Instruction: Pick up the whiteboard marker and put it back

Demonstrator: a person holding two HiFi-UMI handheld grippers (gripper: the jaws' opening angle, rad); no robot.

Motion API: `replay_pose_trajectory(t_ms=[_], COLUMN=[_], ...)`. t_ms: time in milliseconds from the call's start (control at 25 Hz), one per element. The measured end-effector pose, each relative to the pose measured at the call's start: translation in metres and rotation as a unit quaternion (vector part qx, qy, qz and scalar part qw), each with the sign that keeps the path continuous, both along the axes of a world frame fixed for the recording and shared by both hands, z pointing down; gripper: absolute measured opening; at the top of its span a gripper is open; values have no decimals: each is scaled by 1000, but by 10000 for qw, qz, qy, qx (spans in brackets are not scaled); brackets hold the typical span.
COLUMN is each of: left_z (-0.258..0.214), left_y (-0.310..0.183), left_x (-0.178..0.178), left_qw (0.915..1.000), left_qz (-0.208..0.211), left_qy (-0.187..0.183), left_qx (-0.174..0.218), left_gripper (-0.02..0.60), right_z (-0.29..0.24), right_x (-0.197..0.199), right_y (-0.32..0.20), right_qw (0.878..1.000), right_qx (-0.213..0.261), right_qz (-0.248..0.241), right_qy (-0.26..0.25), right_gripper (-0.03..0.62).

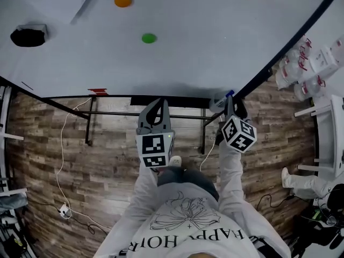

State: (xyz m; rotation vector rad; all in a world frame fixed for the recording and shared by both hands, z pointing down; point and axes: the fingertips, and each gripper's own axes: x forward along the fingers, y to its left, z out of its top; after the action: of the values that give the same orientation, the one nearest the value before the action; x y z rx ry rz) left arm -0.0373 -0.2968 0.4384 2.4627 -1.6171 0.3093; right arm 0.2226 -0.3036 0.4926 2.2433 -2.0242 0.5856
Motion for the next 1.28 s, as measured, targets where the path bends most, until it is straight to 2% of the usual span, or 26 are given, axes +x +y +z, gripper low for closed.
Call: replay_pose_trajectory(t_ms=[280, 960, 1280], left_z=[19, 33, 39], left_y=[-6, -10, -7], left_x=[6, 13, 6], left_qw=[9998, 9991, 9983], left_qz=[63, -175, -347], left_qy=[-43, -90, -105], left_qx=[-165, -374, -462], left_gripper=[6, 6, 6], right_z=[19, 65, 72], right_x=[6, 15, 13], right_y=[-11, -34, -40], right_qw=[9998, 9966, 9957], right_qx=[-213, -722, -826], right_qz=[-13, -218, -329], right_qy=[6, -322, -255], right_gripper=[129, 149, 91])
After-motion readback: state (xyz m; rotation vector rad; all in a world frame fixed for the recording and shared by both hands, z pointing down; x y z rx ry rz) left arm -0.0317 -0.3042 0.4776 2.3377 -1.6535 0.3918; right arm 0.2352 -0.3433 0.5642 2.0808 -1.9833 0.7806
